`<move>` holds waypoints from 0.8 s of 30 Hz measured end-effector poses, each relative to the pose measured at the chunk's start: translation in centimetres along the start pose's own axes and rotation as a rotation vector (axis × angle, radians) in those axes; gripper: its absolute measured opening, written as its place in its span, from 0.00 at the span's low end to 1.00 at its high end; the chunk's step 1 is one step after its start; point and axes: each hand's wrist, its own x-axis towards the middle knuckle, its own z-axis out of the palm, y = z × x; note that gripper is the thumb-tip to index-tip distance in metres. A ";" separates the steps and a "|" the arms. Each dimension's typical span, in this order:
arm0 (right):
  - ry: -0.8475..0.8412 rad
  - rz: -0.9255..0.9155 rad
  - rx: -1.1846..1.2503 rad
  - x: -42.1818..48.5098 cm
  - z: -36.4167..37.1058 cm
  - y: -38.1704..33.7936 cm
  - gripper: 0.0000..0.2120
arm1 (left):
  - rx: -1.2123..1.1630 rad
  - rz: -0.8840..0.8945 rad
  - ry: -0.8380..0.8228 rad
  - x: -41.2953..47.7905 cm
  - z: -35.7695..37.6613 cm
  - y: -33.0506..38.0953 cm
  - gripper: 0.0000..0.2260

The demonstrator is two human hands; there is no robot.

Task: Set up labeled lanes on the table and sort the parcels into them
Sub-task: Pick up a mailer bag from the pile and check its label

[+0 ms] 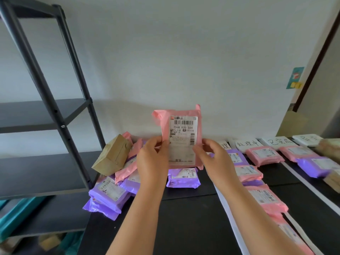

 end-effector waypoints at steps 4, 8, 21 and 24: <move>0.103 -0.091 0.025 -0.8 -1.2 -1.6 0.04 | -0.165 -0.067 -0.027 -0.4 -1.4 1.2 0.05; 0.173 -0.137 0.081 -1.7 -2.1 -2.4 0.06 | -0.369 -0.173 -0.083 -1.0 -2.8 2.2 0.04; 0.142 -0.107 0.201 -3.9 -3.2 -4.2 0.07 | -0.595 -0.238 -0.127 -2.5 -4.6 4.4 0.05; 0.115 -0.098 0.230 -4.0 -3.5 -5.0 0.06 | -0.627 -0.250 -0.135 -2.6 -5.2 4.3 0.06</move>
